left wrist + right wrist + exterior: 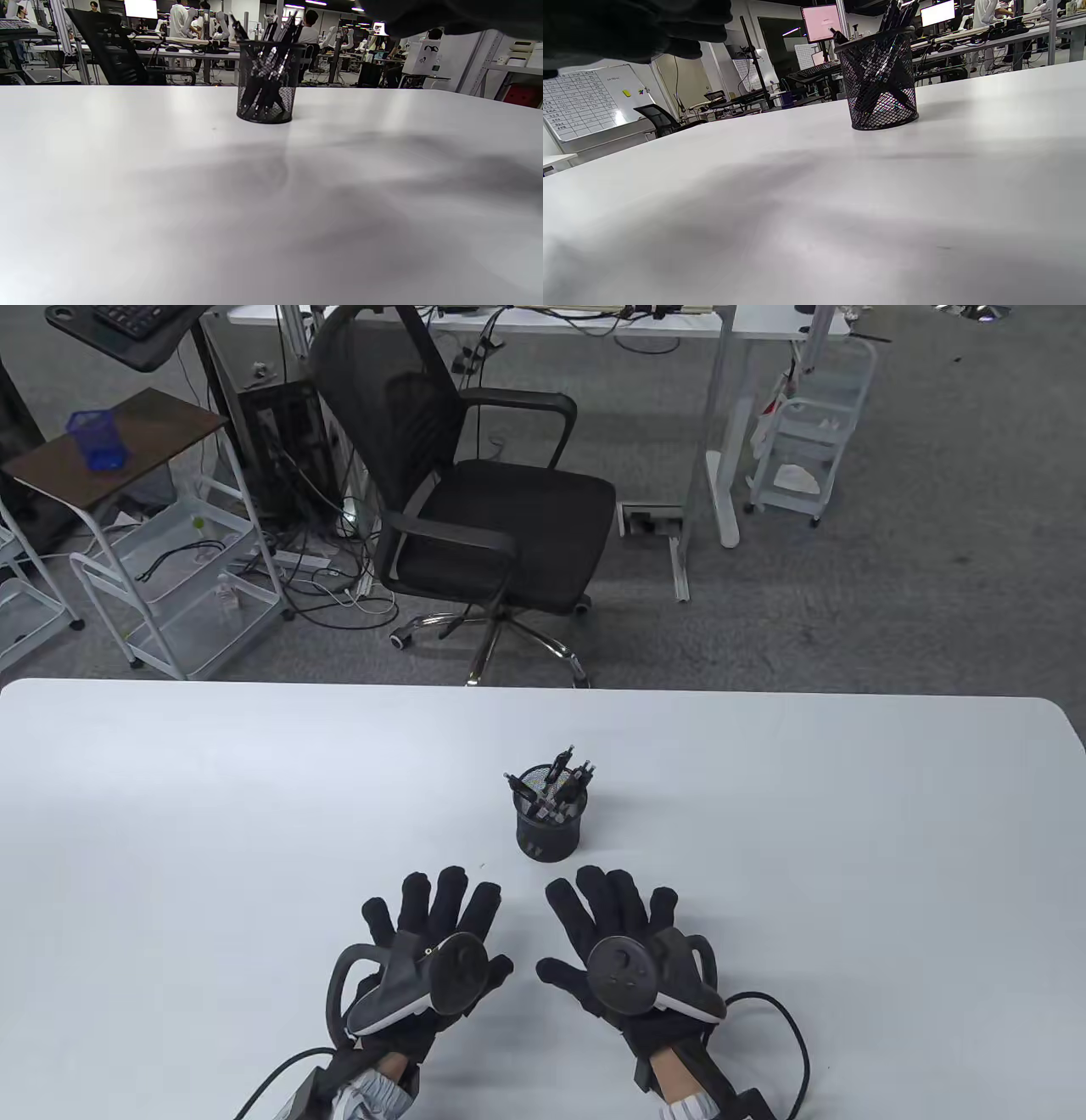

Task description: Press to open click pens

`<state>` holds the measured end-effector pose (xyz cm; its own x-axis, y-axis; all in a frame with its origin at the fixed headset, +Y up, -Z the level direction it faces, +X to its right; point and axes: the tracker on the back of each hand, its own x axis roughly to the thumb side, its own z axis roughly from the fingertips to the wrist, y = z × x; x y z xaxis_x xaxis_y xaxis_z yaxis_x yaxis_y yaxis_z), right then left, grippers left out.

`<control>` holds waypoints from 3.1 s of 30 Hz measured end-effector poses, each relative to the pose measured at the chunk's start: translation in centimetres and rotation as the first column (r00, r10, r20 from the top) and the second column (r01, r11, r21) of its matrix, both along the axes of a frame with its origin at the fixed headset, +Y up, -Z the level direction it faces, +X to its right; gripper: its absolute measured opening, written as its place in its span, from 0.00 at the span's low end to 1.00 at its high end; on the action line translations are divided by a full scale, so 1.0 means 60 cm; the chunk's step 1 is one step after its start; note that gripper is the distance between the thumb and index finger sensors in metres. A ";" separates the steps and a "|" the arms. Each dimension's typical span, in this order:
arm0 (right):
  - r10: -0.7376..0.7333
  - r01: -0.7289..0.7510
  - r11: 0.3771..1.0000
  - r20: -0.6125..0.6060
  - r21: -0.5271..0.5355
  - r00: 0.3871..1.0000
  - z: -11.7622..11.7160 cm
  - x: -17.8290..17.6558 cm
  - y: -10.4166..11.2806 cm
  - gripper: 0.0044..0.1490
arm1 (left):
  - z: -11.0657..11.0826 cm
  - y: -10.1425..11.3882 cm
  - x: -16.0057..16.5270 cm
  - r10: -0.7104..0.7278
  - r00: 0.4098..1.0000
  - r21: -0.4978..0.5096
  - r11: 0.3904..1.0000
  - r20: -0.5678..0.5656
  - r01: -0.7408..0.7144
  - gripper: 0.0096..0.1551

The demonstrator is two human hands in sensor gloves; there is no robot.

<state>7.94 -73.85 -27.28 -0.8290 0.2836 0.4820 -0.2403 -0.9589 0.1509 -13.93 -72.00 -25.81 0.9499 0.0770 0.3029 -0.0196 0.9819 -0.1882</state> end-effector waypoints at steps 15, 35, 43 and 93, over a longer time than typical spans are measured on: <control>-0.030 0.030 1.000 0.012 0.011 0.999 -0.001 0.006 0.010 0.51 | -0.013 0.001 -0.009 0.050 0.998 -0.007 0.999 -0.023 -0.050 0.49; -0.041 0.041 0.999 -0.001 0.005 0.999 0.003 0.006 0.018 0.51 | -0.238 -0.052 -0.046 0.738 0.476 -0.230 0.418 -0.478 -0.879 0.48; -0.014 0.014 1.000 -0.012 -0.014 1.000 0.002 -0.001 0.008 0.51 | -0.305 -0.077 -0.002 0.665 0.573 -0.357 0.449 -0.479 -0.819 0.47; -0.025 0.025 1.000 -0.016 0.001 1.000 0.004 -0.006 0.012 0.50 | -0.199 0.063 -0.040 0.950 0.201 -0.225 0.148 -0.237 -0.963 0.23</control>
